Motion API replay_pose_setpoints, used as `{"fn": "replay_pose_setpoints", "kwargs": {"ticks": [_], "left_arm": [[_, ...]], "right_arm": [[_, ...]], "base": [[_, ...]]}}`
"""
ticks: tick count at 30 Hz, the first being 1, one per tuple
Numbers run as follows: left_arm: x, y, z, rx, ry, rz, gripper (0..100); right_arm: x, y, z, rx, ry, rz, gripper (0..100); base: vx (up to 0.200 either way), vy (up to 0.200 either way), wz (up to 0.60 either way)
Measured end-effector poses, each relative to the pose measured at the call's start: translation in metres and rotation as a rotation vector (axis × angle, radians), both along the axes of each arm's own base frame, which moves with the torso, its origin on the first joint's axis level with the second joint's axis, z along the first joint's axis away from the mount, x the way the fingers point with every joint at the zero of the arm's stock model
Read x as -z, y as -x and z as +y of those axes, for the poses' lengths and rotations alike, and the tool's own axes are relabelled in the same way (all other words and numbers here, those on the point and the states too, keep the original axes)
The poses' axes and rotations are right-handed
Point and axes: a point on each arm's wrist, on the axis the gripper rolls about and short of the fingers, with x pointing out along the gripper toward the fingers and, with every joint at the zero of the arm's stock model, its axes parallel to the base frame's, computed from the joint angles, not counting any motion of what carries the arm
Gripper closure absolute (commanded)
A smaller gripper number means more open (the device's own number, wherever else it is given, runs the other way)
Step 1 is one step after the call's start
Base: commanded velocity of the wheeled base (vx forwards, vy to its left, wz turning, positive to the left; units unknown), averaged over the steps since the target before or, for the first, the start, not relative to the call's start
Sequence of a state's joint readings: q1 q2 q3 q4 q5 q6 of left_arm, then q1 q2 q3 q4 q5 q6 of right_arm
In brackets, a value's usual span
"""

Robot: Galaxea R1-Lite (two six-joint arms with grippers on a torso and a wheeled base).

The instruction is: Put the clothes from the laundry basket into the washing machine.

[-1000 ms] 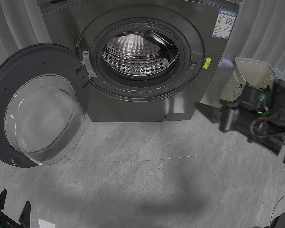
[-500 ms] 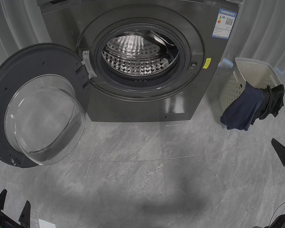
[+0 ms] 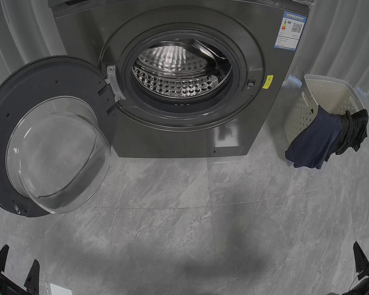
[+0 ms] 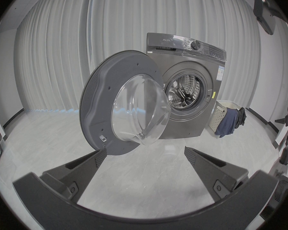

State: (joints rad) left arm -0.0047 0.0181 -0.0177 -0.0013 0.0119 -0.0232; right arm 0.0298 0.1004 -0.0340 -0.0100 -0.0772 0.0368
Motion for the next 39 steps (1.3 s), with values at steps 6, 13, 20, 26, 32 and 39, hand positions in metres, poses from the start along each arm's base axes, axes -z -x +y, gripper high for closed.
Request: {"fn": "replay_pose_setpoints", "kwargs": {"ticks": [6,13,20,26,32,39], "left_arm": [[0.0000,0.0000,0.0000,0.001,-0.016,0.001,0],[0.0001,0.0000,-0.0003,0.008,-0.020,0.001,0],[0.0002,0.0000,-0.0003,0.009,-0.017,0.002,0],[0.0001,0.0000,-0.0003,0.011,-0.017,0.001,0],[0.0003,0.0000,-0.0002,0.010,-0.012,0.003,0],[0.0001,0.0000,-0.0002,0.007,0.001,0.001,0]], "right_arm": [[0.0067,0.0045,0.0027,-0.084,0.053,-0.036,0],[0.0072,0.0060,0.0029,-0.076,0.062,-0.057,0],[0.0074,0.0065,0.0026,-0.064,0.039,-0.062,0],[0.0074,0.0065,0.0025,-0.064,0.039,-0.062,0],[0.0075,0.0064,0.0025,-0.063,0.039,-0.062,0],[0.0076,0.0064,0.0025,-0.063,0.039,-0.061,0]], "base": [[0.000,0.000,0.00],[0.000,-0.086,0.00],[0.000,-0.200,0.00],[0.000,-0.200,0.00],[0.000,-0.200,0.00],[0.000,-0.200,0.00]]}}
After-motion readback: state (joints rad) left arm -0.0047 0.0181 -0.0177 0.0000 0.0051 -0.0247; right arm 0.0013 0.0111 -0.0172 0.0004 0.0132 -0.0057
